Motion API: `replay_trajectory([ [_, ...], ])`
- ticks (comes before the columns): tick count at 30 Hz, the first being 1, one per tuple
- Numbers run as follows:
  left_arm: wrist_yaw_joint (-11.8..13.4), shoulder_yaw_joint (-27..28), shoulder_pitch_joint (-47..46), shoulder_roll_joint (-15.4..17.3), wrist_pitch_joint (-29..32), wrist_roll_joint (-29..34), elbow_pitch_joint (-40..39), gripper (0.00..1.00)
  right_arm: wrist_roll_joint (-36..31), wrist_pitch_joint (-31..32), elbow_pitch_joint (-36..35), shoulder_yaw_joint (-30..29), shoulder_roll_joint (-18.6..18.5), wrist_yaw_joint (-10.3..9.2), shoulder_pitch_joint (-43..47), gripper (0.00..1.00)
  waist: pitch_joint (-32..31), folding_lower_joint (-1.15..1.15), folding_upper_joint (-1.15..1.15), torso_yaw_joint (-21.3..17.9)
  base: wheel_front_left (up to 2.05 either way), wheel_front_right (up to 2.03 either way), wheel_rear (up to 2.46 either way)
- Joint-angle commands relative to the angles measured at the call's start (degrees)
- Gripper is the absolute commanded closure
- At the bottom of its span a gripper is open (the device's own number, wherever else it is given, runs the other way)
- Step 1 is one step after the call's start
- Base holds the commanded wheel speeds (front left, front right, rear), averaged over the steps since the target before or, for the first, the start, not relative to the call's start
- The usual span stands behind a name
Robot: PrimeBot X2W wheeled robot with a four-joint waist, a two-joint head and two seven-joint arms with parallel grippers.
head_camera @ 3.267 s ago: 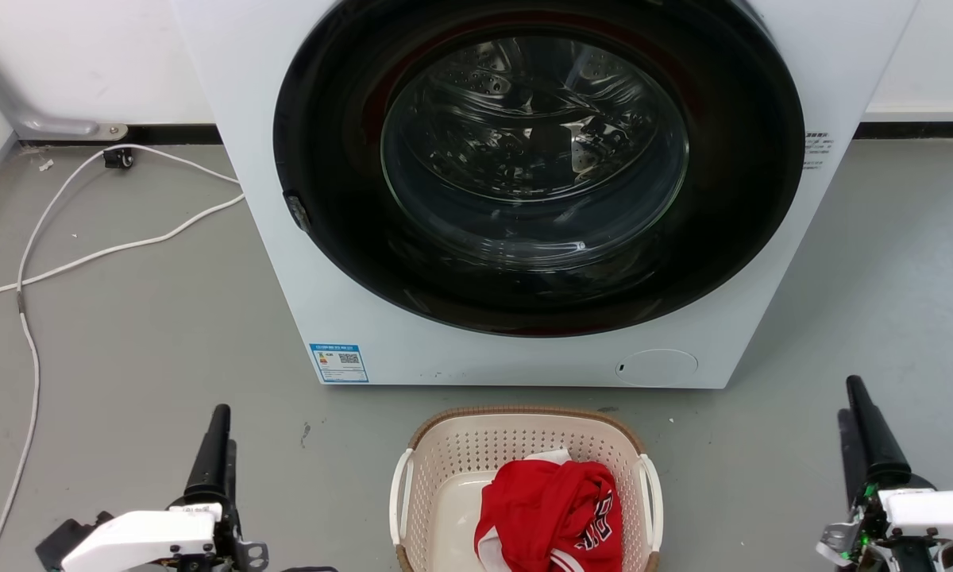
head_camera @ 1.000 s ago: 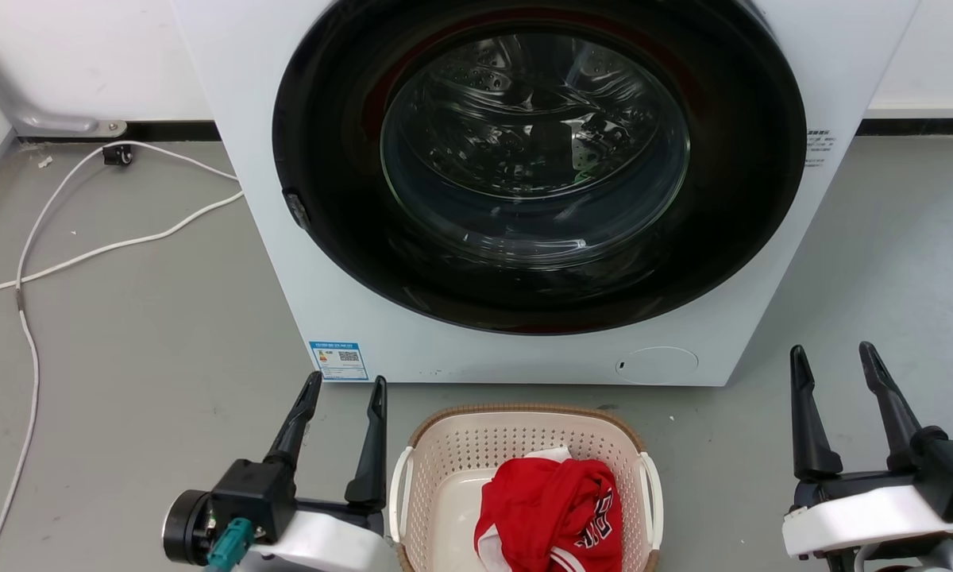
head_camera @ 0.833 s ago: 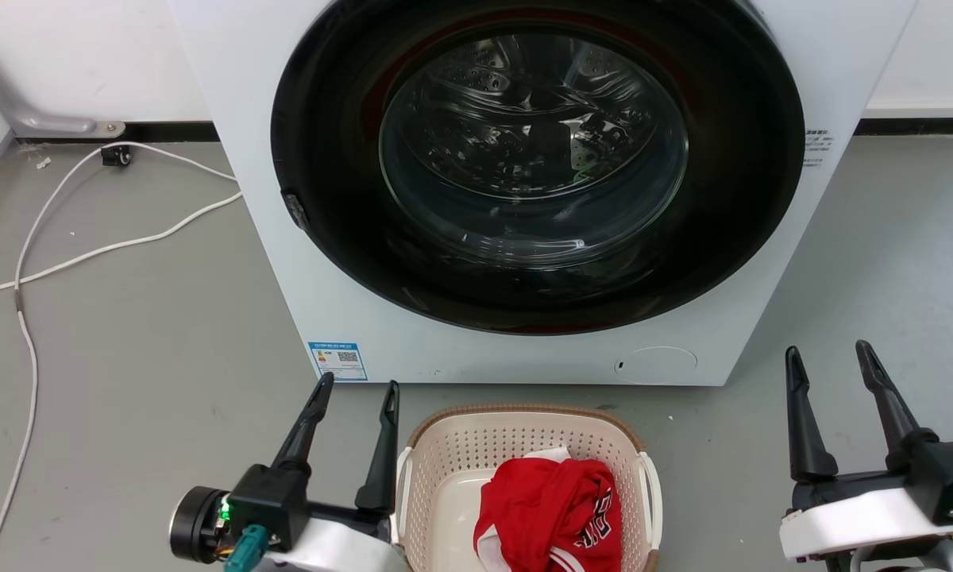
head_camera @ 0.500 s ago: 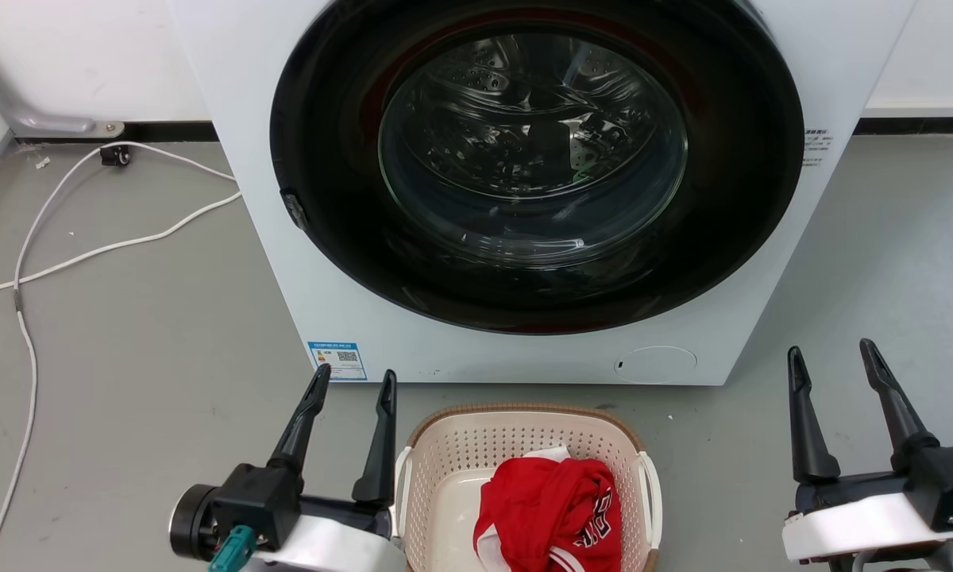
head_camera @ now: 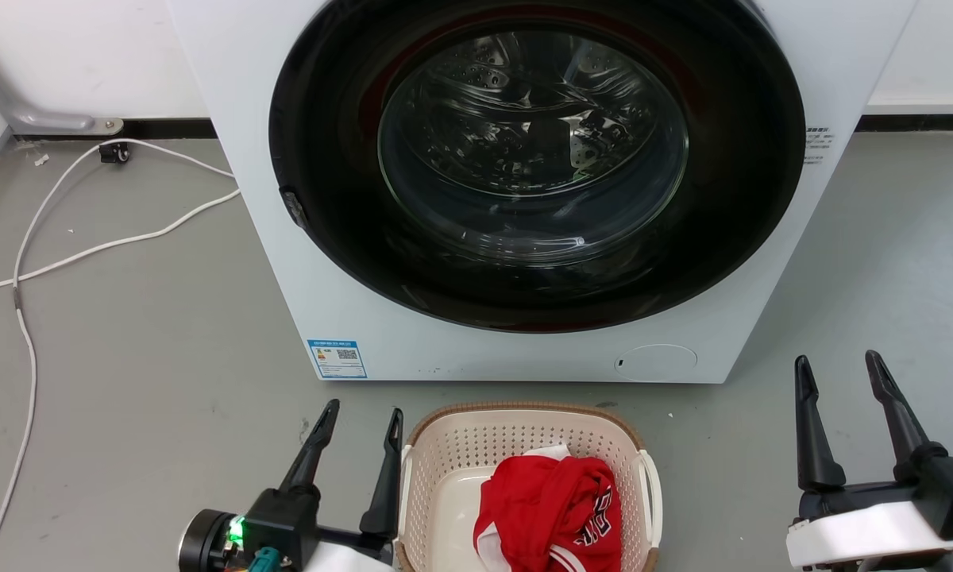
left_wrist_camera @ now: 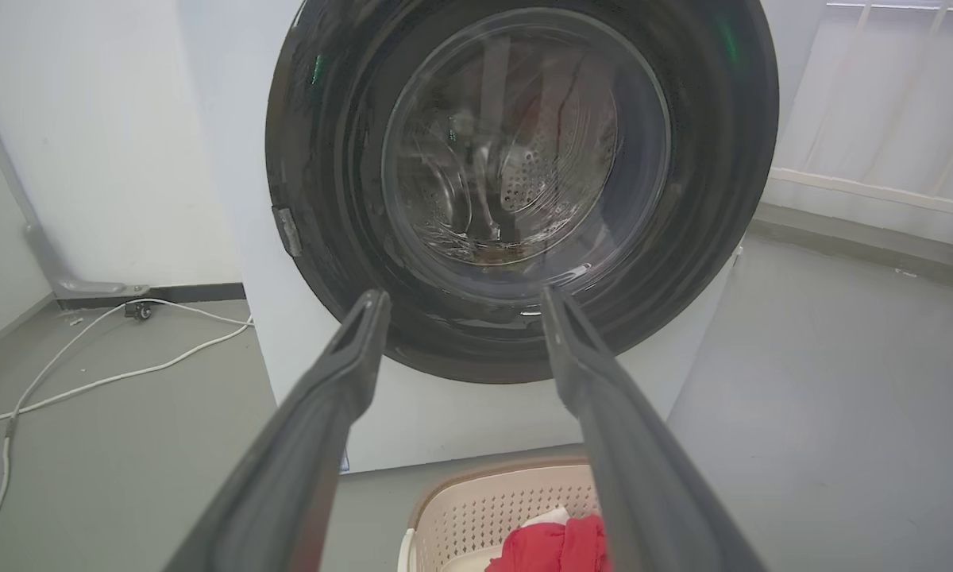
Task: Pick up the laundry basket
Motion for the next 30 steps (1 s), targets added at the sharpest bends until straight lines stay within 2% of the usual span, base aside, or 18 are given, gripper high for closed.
replay_trajectory([
  [1, 0.0, 0.0, 0.2, -0.2, -0.5, 1.8, 0.1, 0.00, -1.4, -0.6, -0.1, 0.1, -0.2, -0.02, 0.4, 0.00, 0.0, 0.00, 0.00, 0.1, 0.00, 0.00, 0.00],
  [6, -0.6, 0.1, 0.3, -0.7, -1.0, 4.3, 0.2, 0.00, -3.2, -1.1, -0.3, 0.0, -0.3, -0.02, 0.3, 0.00, 0.0, 0.00, 0.00, 0.1, 0.00, 0.00, 0.00],
  [10, -1.6, 2.3, 0.9, -1.5, -0.9, 0.0, -0.2, 0.00, -2.4, -1.0, -0.1, 0.1, -0.3, -0.02, 0.1, 0.00, 0.0, 0.00, 0.00, 0.1, 0.00, 0.00, 0.00],
  [21, -2.6, 3.2, 1.0, -2.0, -0.9, 1.0, 0.3, 0.00, -1.9, -1.0, 0.3, 0.2, -0.2, -0.02, 0.2, 0.00, -0.1, 0.00, 0.00, 0.0, 0.00, 0.00, 0.00],
  [30, -1.9, 3.0, 0.9, -2.0, -0.9, 0.2, 0.0, 0.00, -1.8, -1.0, 0.4, 0.3, -0.2, -0.02, 0.3, 0.00, 0.1, 0.00, 0.00, 0.3, 0.00, 0.00, 0.00],
])
